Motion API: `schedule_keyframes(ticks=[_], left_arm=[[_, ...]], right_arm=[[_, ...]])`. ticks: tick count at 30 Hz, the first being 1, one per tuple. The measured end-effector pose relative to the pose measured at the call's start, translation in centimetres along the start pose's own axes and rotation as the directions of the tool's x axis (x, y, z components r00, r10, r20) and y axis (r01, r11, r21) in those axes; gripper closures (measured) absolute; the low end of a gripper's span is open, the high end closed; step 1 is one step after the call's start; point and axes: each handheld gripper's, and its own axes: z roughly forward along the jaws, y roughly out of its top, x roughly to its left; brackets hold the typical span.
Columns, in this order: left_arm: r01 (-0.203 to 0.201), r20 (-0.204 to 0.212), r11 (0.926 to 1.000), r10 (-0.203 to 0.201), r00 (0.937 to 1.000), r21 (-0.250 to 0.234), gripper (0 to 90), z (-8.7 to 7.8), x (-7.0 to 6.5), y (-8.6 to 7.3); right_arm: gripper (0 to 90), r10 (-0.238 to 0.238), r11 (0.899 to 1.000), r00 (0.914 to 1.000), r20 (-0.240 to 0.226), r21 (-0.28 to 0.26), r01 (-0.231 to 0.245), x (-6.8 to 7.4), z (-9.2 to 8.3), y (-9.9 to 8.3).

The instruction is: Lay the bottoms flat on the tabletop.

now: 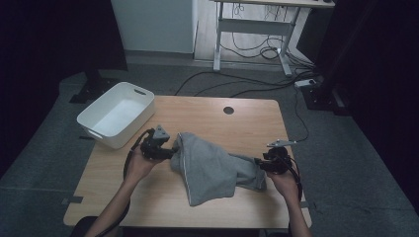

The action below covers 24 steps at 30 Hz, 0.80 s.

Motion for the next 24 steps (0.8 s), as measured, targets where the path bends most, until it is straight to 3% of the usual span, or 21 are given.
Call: schedule_keyframes(ticks=[2,4,9,11,15,17,21,24], left_arm=[[0.001,0.042,1.0000,-0.001,0.9991,-0.006,37.5,-0.1,-1.0,-0.6],[0.011,0.107,0.9999,-0.012,0.9942,0.007,35.2,0.5,-2.0,-1.3],[-0.010,0.100,0.9978,0.003,0.9950,0.065,34.0,3.1,-3.1,-1.4],[-0.002,0.092,0.9969,-0.005,0.9958,0.079,43.0,3.7,-3.1,-1.3],[-0.005,0.083,0.9979,0.000,0.9966,0.064,74.8,3.9,-3.0,-0.9],[-0.020,0.055,0.9993,0.018,0.9984,0.032,80.0,3.0,-2.8,-0.4],[-0.009,0.008,0.9974,0.010,0.9999,-0.071,81.1,-1.4,-1.5,1.0],[0.000,-0.001,0.9938,0.000,1.0000,-0.111,81.1,-5.1,-0.9,0.8]], right_arm=[[47.5,-0.013,1.000,0.9999,-0.002,-0.008,0.013,0.2,-0.1,-0.1],[43.6,-0.015,1.000,0.9999,-0.007,-0.013,0.015,0.3,0.1,-0.2],[40.8,-0.040,0.999,0.9990,-0.020,0.025,0.040,1.2,2.0,-0.8],[46.8,-0.053,0.998,0.9984,-0.022,0.046,0.053,1.6,2.7,-1.2],[72.5,-0.061,0.995,0.9975,-0.035,0.080,0.064,2.1,3.3,-1.8],[78.7,-0.065,0.995,0.9974,-0.032,0.073,0.067,2.2,3.0,-1.8],[80.4,-0.067,0.998,0.9968,-0.043,0.016,0.068,2.7,1.0,-1.2],[80.2,-0.087,0.996,0.9943,-0.063,-0.013,0.086,3.6,-0.6,-1.0]])
